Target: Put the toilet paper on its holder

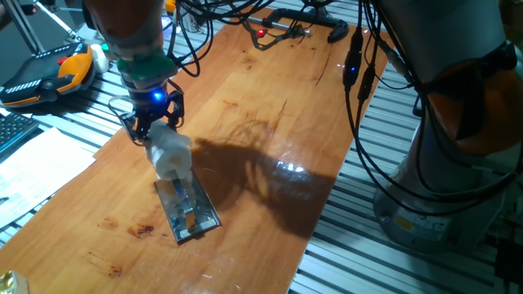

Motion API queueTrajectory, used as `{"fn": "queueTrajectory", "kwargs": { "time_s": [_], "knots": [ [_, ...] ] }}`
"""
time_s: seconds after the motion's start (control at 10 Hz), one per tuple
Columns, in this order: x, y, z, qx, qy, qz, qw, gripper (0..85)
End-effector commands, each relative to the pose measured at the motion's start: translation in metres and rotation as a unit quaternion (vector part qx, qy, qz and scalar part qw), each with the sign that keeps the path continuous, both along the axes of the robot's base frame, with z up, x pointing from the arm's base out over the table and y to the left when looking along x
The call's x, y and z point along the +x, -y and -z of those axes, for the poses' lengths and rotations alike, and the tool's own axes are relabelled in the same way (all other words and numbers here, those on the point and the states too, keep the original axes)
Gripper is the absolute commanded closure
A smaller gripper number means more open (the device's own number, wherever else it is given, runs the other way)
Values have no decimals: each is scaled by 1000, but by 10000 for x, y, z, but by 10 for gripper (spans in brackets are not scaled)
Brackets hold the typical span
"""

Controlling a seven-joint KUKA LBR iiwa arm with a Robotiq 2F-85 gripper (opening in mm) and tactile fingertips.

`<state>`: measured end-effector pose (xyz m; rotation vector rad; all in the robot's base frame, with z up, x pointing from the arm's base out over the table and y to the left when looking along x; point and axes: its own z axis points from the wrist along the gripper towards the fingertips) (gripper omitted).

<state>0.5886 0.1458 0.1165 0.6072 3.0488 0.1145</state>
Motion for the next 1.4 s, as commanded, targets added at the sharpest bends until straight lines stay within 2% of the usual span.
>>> {"fn": "queueTrajectory", "kwargs": {
  "time_s": [0.0,0.2,0.4,0.9,1.3],
  "knots": [
    [-19,-15,2,-1,-2,1,1000,243],
    [-77,-57,5,-2,-7,1,1000,243],
    [-92,-54,-20,1,-15,-1,1000,233],
    [-94,-54,-28,1,-17,1,1000,177],
    [-102,-62,-34,3,-18,2,1000,180]
  ]
}}
